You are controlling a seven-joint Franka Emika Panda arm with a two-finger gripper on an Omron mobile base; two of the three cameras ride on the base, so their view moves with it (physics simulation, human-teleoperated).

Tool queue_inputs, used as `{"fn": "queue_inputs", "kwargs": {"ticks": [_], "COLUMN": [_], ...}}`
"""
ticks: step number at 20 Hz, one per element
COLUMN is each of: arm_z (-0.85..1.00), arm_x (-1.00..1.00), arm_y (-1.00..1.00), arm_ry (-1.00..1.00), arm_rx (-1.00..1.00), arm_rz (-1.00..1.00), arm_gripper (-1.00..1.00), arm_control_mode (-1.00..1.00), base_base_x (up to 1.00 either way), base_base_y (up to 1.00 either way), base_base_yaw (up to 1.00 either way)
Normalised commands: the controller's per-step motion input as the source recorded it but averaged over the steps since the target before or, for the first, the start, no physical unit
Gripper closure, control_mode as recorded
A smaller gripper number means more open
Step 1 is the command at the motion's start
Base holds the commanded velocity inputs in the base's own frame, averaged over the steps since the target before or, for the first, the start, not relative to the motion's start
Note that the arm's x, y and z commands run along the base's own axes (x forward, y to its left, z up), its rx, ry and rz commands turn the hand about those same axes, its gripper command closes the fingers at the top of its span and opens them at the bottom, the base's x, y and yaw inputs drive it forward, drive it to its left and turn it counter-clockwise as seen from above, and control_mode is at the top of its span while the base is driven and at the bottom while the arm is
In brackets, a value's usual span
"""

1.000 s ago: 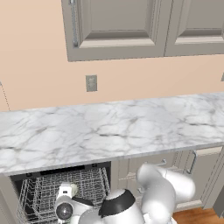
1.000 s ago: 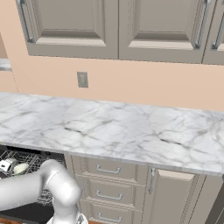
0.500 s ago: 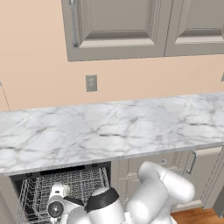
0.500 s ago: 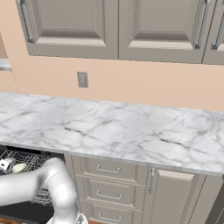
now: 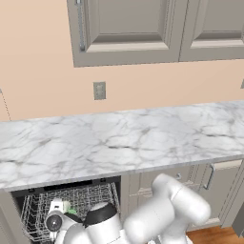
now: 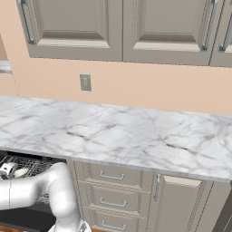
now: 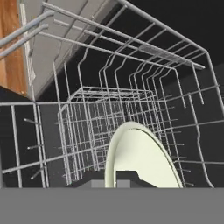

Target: Pick up the cup and bowl from the counter, place them in the dishwasher, and close the dishwasher door.

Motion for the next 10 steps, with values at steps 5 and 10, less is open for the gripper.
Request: {"fn": "queue_inputs", "kwargs": {"ticks": [5, 10], "arm_z": [-0.53, -0.18], "arm_x": [0.18, 0.08], "arm_y": [0.42, 0.06], "arm_ry": [0.02, 0.00], "arm_rx": [0.00, 0.00], "arm_rz": [0.00, 0.00], "arm_gripper": [-1.00, -1.00], "arm_control_mode": [-1.00, -1.00], "base_base_x": [0.00, 0.00], "base_base_y": [0.00, 0.00], "base_base_yaw": [0.00, 0.00]}}
